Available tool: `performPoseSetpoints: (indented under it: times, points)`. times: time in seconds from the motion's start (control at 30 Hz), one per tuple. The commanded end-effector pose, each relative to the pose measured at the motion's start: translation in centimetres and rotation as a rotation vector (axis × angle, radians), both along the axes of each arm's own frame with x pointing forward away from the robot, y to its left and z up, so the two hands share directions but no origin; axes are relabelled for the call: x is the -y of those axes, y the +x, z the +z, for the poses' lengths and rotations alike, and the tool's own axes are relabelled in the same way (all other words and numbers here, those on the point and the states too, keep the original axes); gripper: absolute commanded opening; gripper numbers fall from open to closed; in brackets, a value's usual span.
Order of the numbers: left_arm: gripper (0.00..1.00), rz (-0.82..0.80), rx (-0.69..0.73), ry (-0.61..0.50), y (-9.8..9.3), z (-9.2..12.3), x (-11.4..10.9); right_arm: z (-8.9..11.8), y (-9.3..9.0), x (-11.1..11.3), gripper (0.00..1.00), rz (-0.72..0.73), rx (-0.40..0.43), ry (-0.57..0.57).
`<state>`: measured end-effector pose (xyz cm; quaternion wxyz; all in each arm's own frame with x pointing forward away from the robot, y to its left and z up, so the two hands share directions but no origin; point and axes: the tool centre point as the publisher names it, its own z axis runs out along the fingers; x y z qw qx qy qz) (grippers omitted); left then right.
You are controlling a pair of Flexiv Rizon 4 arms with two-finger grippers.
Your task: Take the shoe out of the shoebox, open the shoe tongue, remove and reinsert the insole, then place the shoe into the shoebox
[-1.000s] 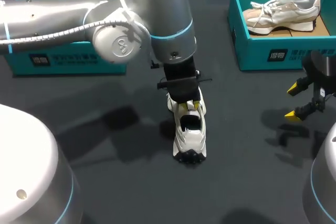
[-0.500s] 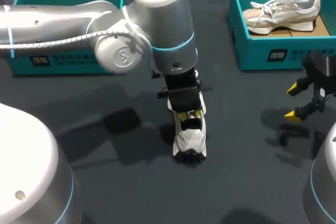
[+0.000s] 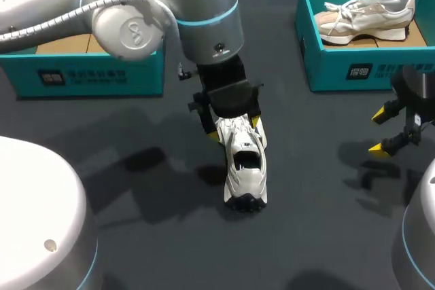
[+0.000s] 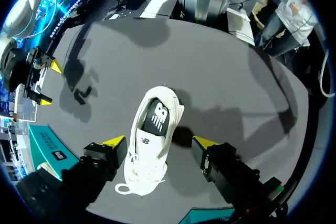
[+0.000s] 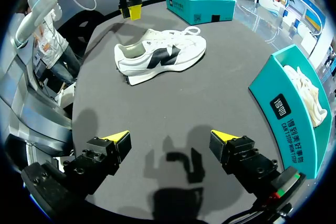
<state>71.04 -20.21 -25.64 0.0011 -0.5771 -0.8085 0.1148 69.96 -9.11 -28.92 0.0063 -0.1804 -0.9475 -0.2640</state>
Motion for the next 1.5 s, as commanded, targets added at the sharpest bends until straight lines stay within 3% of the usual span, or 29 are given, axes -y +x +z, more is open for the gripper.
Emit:
performPoseSetpoints:
  times: [0.03, 0.2, 0.3, 0.33, 0.4, 0.43, 0.83, 0.9, 1.1, 1.5]
  points:
    - [1.00, 0.007, -0.023, 0.026, 0.9, 1.1, 0.3, 0.0, -0.2, 0.0, 1.00, -0.001, 0.002, -0.002]
    - [1.00, 0.007, -0.023, 0.026, 0.9, 1.1, 0.3, 0.0, -0.2, 0.0, 1.00, -0.001, 0.002, -0.002]
    - [1.00, 0.194, -0.067, 0.047, -0.5, 1.2, -0.1, 0.0, -0.2, 0.0, 1.00, -0.001, 0.002, -0.002]
    - [1.00, 0.292, -0.090, 0.068, -1.2, 1.4, -0.2, 0.0, -0.2, 0.0, 1.00, -0.001, 0.002, -0.002]
    - [1.00, 0.690, -0.157, 0.149, -1.8, 2.0, -0.3, 0.0, -0.2, 0.0, 1.00, -0.001, 0.002, -0.002]
    - [1.00, 0.885, -0.093, 0.111, -2.2, 2.8, -1.2, 0.0, -0.2, 0.0, 1.00, -0.001, 0.002, -0.002]
    - [1.00, 0.885, -0.093, 0.111, -2.2, 2.8, -1.2, 0.0, -0.2, 0.0, 1.00, -0.001, 0.002, -0.002]
    - [1.00, 1.002, -0.066, 0.118, -2.9, 1.8, -0.8, 0.0, -0.2, 0.0, 1.00, -0.001, 0.002, -0.002]
    - [1.00, 1.203, -0.159, 0.163, -4.9, 0.5, -0.5, 0.0, -0.2, 0.0, 1.00, -0.001, 0.002, -0.002]
    - [1.00, 1.212, -0.153, 0.169, -5.2, -0.2, -0.2, 0.0, -0.2, 0.0, 1.00, -0.001, 0.002, -0.002]
